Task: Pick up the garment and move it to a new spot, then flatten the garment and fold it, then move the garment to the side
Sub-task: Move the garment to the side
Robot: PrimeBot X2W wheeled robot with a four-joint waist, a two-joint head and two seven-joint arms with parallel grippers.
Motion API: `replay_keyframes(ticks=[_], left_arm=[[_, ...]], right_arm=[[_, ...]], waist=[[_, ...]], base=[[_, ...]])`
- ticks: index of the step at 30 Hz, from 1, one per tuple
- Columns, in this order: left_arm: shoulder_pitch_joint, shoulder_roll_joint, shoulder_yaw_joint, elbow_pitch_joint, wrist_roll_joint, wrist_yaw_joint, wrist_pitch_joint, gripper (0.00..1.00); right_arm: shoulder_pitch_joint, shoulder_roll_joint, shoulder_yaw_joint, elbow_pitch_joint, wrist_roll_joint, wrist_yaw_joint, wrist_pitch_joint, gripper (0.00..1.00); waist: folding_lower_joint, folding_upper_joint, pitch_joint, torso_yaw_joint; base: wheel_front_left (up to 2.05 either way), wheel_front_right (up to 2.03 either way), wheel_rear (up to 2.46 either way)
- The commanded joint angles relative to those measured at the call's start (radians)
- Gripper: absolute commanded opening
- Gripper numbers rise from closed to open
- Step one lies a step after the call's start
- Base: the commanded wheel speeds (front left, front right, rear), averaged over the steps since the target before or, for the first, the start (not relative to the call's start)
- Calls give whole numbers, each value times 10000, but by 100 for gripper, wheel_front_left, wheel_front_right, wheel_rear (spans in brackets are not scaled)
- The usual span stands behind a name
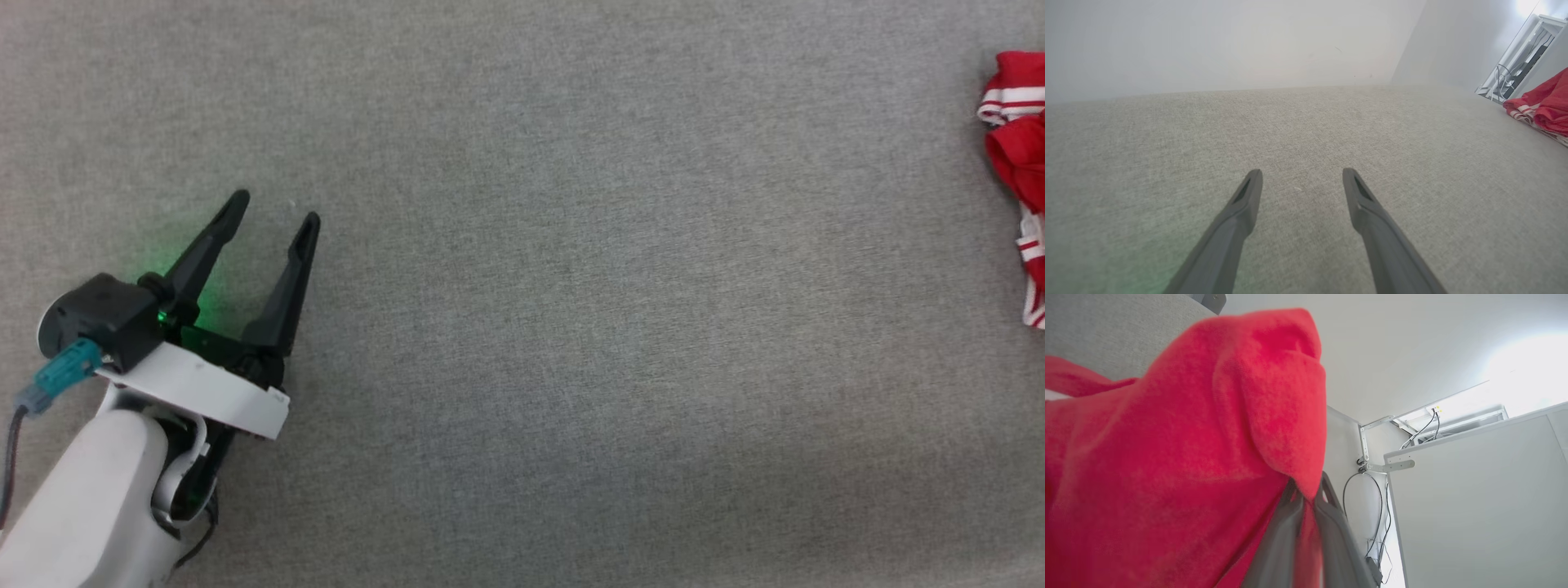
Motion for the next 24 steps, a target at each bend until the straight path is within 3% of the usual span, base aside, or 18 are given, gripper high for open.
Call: replay_keyframes(ticks=[1, 19, 20, 21, 23, 24], left_arm=[[-70, 53, -16, 52, -102, -28, 0, 100], [-143, 224, -22, 228, -209, -6, 14, 100], [-140, 211, -20, 230, -207, -6, 14, 100], [-133, 190, 1, 235, -207, -6, 14, 100], [-96, 162, 23, 221, -214, -6, 14, 100], [-71, 139, 50, 212, -217, -6, 14, 100]], right_arm=[[-90, 86, -86, 50, -322, -24, -156, 0], [-669, 2024, -1443, 1518, -1943, -23, -452, 0], [-726, 2118, -1610, 1491, -2025, -23, -488, 5], [-735, 2214, -1725, 1452, -2107, -23, -505, 24], [-732, 2403, -1949, 1344, -2300, -23, -522, 50], [-753, 2466, -2051, 1256, -2391, -23, -532, 95]], waist=[[0, -1, 106, 55], [0, -1, 448, 300], [0, -1, 436, 316], [0, -1, 417, 334], [0, -1, 374, 356], [0, -1, 349, 366]], base=[[0, 0, 0], [0, 0, 0], [0, 0, 0], [0, 0, 0], [0, 0, 0], [0, 0, 0]])
